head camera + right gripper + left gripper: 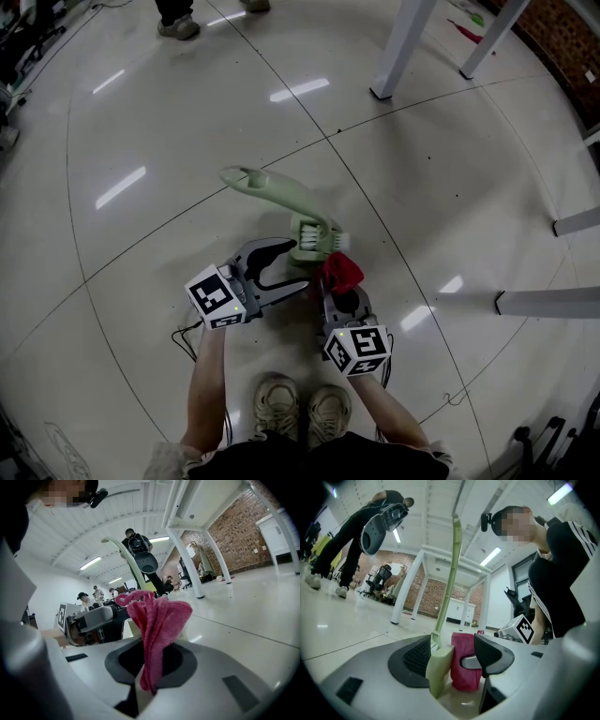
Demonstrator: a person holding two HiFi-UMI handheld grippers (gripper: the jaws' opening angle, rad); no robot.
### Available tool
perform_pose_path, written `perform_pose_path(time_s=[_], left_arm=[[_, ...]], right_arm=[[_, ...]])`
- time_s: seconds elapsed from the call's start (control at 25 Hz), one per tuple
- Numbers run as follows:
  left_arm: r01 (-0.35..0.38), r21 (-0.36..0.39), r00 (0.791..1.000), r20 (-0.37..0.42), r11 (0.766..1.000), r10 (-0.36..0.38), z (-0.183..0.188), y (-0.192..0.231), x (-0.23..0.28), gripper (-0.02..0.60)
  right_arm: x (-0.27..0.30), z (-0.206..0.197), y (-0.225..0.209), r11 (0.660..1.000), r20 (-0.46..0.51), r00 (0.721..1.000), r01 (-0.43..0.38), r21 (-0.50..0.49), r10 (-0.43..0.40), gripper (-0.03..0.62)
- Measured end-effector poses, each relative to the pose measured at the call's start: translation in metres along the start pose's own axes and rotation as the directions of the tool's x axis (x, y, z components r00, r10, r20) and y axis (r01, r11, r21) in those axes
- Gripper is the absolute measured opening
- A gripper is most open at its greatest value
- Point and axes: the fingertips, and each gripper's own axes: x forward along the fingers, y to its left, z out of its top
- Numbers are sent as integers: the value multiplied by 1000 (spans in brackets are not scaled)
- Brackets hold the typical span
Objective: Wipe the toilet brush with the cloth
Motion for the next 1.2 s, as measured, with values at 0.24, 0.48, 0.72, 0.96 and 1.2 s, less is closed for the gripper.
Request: perform_pose_path(time_s=[0.24,0.48,0.72,0.96,1.2], left_arm=[[39,-65,997,61,997,-35,4,-1,-1,268],[71,-43,997,42,997,-69,3,-4,-1,268],[12,-39,998,70,999,-9,16,9,-20,268],[-69,33,989,136,997,64,54,19,-46,268],[-44,22,993,111,999,42,63,-6,-37,265]], right_arm=[[7,-3,21,999,-2,999,-38,-9,38,31],[29,-14,59,984,-38,987,-159,-78,156,31],[46,-21,77,962,-81,969,-244,-125,235,31],[29,3,81,959,-23,965,-264,-101,263,31],[-19,51,53,985,93,981,-165,-47,169,31]])
